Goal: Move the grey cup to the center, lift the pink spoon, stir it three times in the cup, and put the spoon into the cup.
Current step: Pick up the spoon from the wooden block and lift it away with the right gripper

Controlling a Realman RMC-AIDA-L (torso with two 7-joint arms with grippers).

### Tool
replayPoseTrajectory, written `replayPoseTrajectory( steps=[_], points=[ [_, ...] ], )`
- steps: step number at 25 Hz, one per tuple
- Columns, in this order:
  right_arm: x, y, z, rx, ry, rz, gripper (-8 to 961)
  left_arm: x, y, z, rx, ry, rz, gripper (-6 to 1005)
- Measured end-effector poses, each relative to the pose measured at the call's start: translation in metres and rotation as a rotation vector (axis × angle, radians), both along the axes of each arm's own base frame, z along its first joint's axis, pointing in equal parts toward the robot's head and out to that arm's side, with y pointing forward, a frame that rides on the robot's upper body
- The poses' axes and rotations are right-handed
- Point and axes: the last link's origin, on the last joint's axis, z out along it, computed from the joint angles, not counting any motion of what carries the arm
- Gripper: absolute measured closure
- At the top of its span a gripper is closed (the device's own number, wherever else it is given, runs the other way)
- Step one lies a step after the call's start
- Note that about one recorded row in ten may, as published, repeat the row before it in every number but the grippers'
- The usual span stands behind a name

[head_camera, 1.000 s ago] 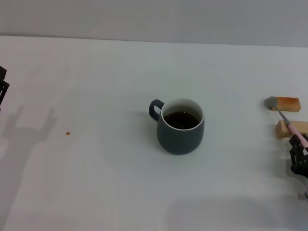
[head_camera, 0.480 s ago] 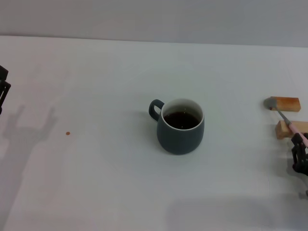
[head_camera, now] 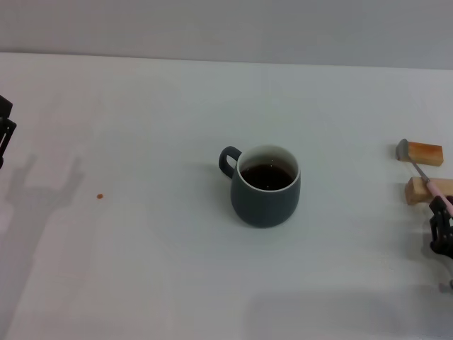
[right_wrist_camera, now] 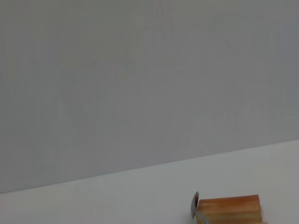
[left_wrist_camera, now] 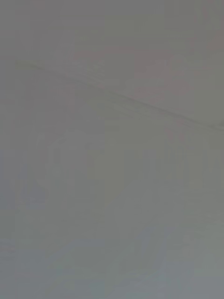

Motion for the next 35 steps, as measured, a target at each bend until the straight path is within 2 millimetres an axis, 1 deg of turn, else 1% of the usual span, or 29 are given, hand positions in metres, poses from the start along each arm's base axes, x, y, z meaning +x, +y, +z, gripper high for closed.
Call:
replayPoseTrajectory(
  steps=[11, 35],
  points=[
    [-0.001, 0.001, 0.0, 0.003, 0.001, 0.005, 847, 0.0, 0.0, 0.0, -0.001, -0.001, 0.001, 153],
    [-0.015, 0.009, 0.007, 0.062, 0.029, 0.076, 847, 0.0, 0.001, 0.0, -0.004, -0.002, 0.001, 153]
  ],
)
